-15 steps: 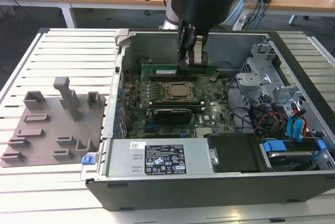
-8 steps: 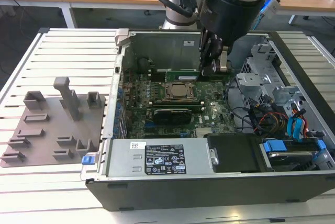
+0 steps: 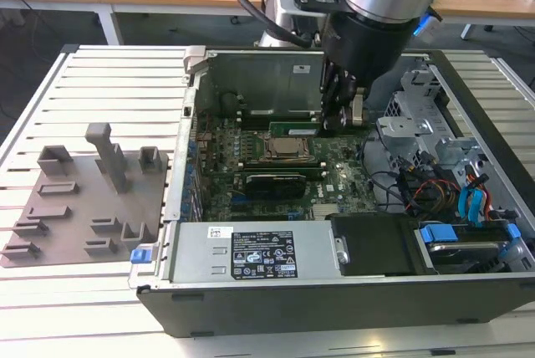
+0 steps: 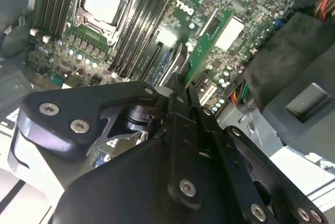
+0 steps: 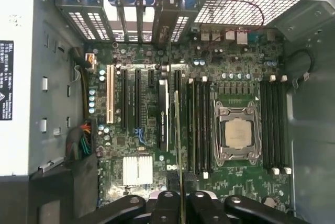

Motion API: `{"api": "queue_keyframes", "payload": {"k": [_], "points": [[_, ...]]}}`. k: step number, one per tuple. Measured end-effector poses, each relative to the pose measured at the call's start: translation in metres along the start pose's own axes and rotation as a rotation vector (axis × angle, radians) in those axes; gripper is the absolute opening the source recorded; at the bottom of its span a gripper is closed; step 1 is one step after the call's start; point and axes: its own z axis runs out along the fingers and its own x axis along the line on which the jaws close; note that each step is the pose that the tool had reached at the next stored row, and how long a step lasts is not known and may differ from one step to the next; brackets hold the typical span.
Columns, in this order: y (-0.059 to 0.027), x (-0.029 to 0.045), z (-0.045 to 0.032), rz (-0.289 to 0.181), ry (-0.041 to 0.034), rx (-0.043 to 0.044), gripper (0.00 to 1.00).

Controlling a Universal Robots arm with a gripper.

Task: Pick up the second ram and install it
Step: 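Pick up the second ram and move it above second insertion slot, then insert the second ram into the second slot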

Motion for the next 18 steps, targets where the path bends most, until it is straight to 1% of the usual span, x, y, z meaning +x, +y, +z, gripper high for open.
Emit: {"api": "queue_keyframes", "payload": {"k": [1,5,6,18], "points": [[0.0007,-0.0012,0.0023,0.000,-0.0009,0.0001,0.14],[0.0008,-0.0059,0.0170,0.000,-0.0009,0.0001,0.14],[0.0011,-0.0062,0.0182,0.000,-0.0010,0.0001,0.14],[0.0012,-0.0069,0.0185,0.000,-0.0008,0.0000,0.14]]}}
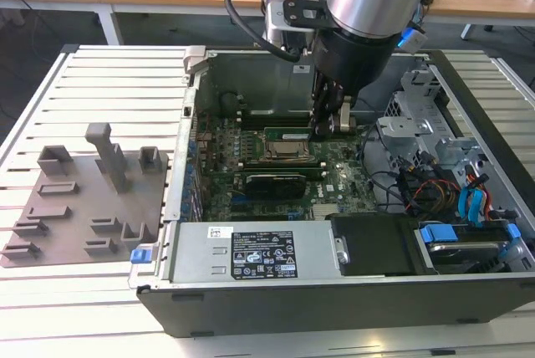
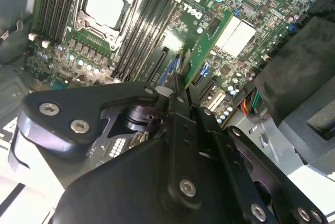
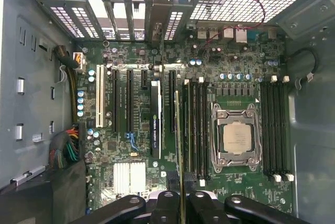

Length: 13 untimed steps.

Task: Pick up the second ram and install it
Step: 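Insert the second ram into the second slot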

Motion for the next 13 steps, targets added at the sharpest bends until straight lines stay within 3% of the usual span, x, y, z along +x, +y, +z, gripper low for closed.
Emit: {"api": "queue_keyframes", "payload": {"k": [5,11,13], "points": [[0.0001,0.0000,0.0054,0.000,0.0000,0.0000,0.14],[-0.0009,0.0014,0.0242,0.000,-0.0001,0.0000,0.14],[-0.0010,0.0019,0.0355,0.000,0.0000,0.0000,0.14]]}}
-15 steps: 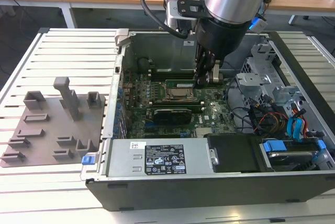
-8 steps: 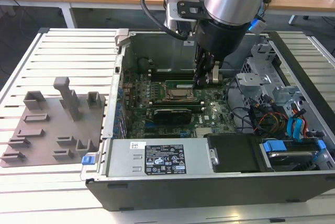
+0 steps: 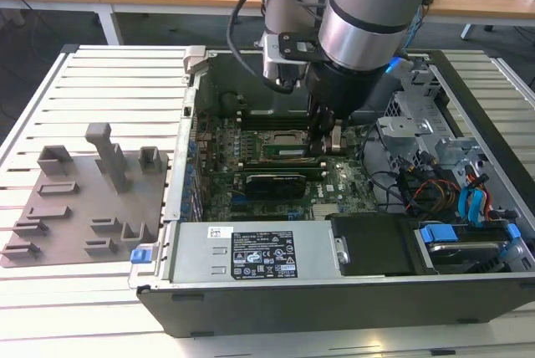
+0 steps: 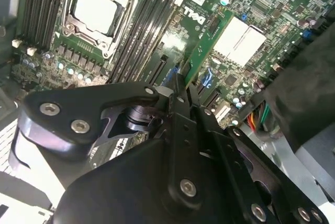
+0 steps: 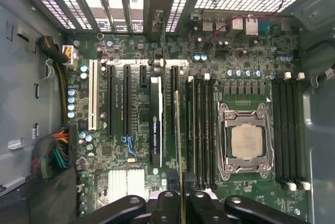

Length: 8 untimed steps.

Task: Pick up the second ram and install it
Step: 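Insert the second ram into the second slot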

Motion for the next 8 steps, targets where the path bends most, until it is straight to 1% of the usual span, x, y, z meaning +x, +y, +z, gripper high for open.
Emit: {"api": "queue_keyframes", "payload": {"k": [2,3,4,6,8], "points": [[0.0015,-0.0025,0.0074,0.000,0.0000,0.0000,0.14],[0.0026,-0.0061,0.0111,0.000,0.0001,0.0000,0.14],[0.0034,-0.0076,0.0144,0.004,-0.0006,0.0004,0.14],[0.0050,-0.0086,0.0194,0.018,-0.0014,0.0018,0.14],[0.0065,-0.0115,0.0260,0.028,-0.0023,0.0030,0.14]]}}
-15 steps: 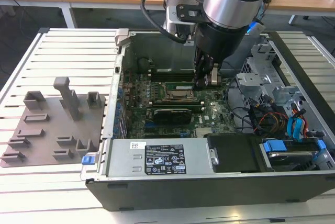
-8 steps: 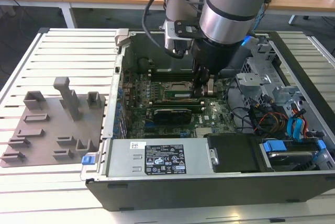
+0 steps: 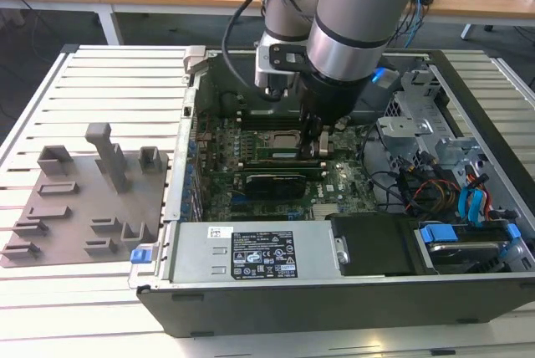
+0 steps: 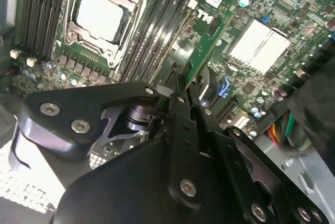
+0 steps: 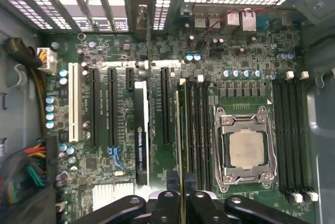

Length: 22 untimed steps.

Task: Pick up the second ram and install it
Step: 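Insert the second ram into the second slot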

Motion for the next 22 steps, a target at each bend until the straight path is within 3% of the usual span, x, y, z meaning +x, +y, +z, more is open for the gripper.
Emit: {"api": "queue_keyframes", "payload": {"k": [2,3,4,6,7,12,15,22], "points": [[0.0010,-0.0082,0.0088,0.005,0.0002,0.0005,0.14],[0.0013,-0.0173,0.0113,0.005,0.0083,0.0009,0.14],[0.0016,-0.0258,0.0133,0.006,0.0265,0.0020,0.14],[0.0025,-0.0410,0.0164,0.011,0.0975,0.0054,0.14],[0.0033,-0.0447,0.0179,0.012,0.1026,0.0058,0.14],[0.0079,-0.0492,0.0309,0.012,0.1021,0.0058,0.14],[0.0147,-0.0494,0.0389,0.014,0.1038,0.0059,0.14],[0.0147,-0.0489,0.0518,0.032,0.1026,0.0069,0.14]]}}
